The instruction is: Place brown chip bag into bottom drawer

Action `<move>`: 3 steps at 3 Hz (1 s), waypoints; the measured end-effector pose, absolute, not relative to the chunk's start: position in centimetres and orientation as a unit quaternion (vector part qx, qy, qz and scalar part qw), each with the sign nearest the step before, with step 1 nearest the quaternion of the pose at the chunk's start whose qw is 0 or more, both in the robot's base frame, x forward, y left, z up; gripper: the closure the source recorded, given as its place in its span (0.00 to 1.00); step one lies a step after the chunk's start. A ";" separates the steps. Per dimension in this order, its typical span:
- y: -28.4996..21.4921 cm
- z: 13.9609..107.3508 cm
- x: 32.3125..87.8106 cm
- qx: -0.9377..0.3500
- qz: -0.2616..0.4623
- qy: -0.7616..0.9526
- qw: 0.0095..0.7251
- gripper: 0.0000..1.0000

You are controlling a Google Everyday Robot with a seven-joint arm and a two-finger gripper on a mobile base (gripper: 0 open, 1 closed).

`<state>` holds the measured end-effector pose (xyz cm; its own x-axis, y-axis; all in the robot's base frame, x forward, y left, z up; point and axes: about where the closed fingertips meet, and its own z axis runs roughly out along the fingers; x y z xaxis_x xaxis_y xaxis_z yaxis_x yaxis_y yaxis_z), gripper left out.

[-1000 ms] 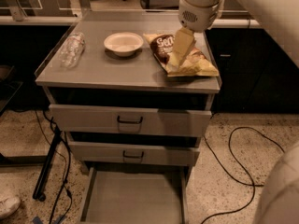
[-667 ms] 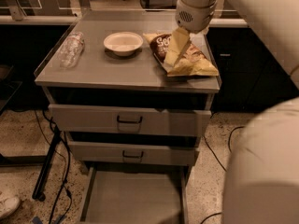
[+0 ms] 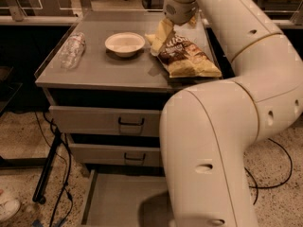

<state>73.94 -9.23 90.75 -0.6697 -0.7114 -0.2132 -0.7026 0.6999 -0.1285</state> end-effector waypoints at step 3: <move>-11.3 86.4 78.2 -0.351 -0.048 0.927 0.123 0.00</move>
Offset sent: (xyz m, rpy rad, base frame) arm 0.0704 -0.0465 -0.0168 -0.0735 0.0508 -0.1308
